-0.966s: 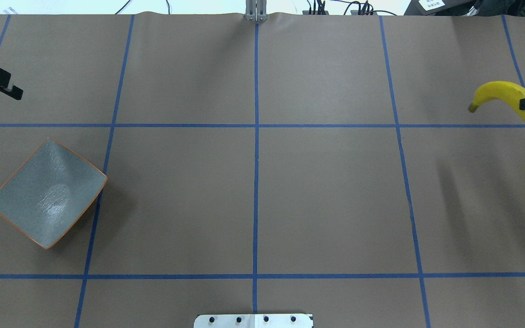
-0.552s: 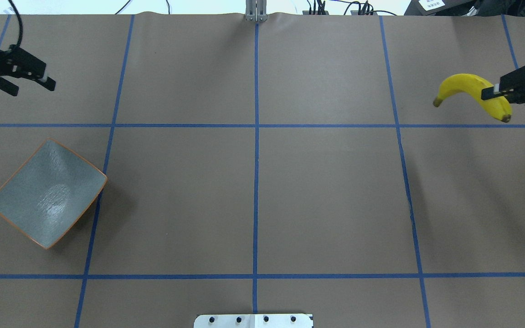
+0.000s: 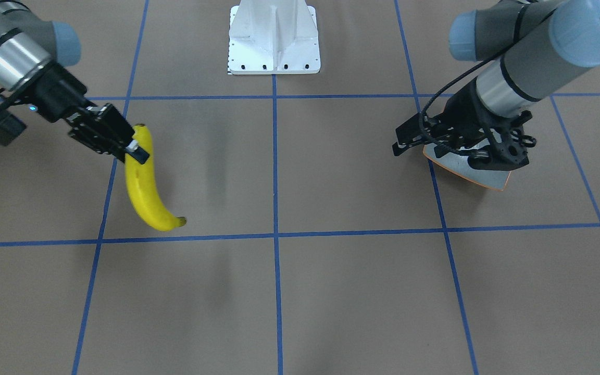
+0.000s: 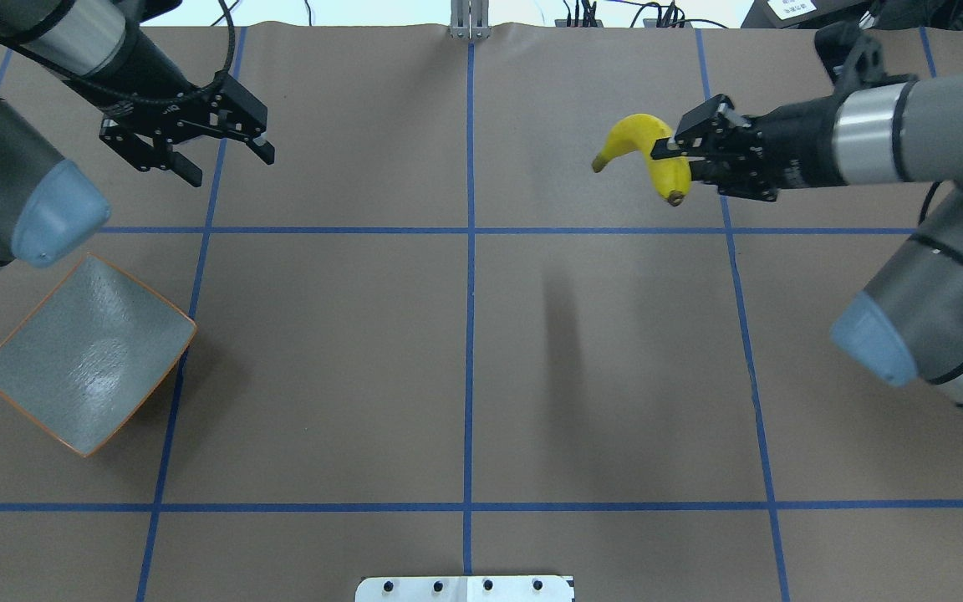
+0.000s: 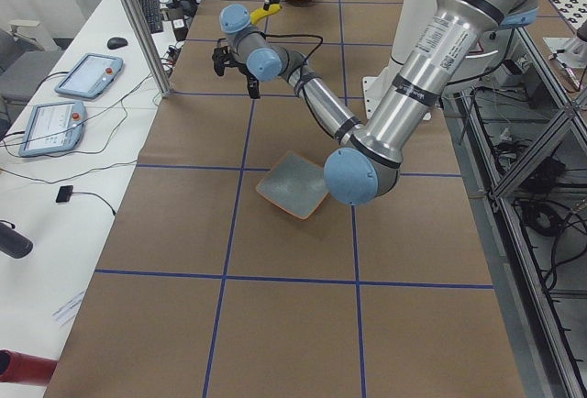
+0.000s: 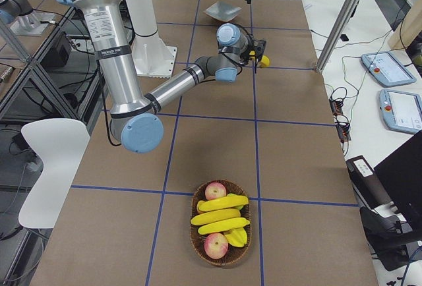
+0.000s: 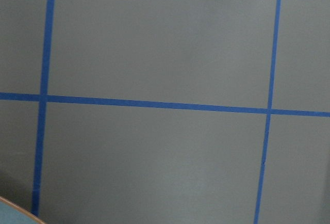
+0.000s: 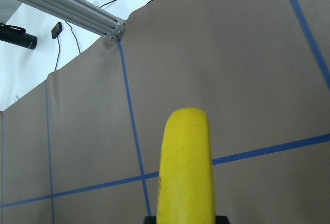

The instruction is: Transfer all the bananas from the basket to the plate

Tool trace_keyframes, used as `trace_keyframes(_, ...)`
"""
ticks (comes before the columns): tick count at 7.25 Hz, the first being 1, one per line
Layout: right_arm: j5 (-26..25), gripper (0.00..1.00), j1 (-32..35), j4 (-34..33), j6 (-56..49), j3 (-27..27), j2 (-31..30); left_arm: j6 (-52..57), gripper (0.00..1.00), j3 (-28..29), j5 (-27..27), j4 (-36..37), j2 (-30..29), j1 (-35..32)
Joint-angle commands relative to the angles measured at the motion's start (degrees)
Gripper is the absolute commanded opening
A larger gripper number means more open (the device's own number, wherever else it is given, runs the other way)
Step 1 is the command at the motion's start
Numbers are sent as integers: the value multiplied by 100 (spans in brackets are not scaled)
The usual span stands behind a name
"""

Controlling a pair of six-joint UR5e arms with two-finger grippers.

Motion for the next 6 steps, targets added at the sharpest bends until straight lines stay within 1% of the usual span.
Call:
trace_keyframes(1,-2147,0,-1477,291,469,36,335,-1003,99,468,-1,-207,-546,135)
trace_keyframes(2,-2983,0,-2040,291,452,36,519,-1610,99,706,-1,-879,-556,161)
trace_keyframes(3,-3383,0,-2350,291,434,19,599,-2329,99,995,-1,-1634,-574,222)
trace_keyframes(4,-3500,0,-2493,291,434,19,618,-2780,99,1085,8,-2077,-574,388)
trace_keyframes(6,-3860,0,-2827,282,416,-34,853,-3554,99,1095,77,-2090,-880,547)
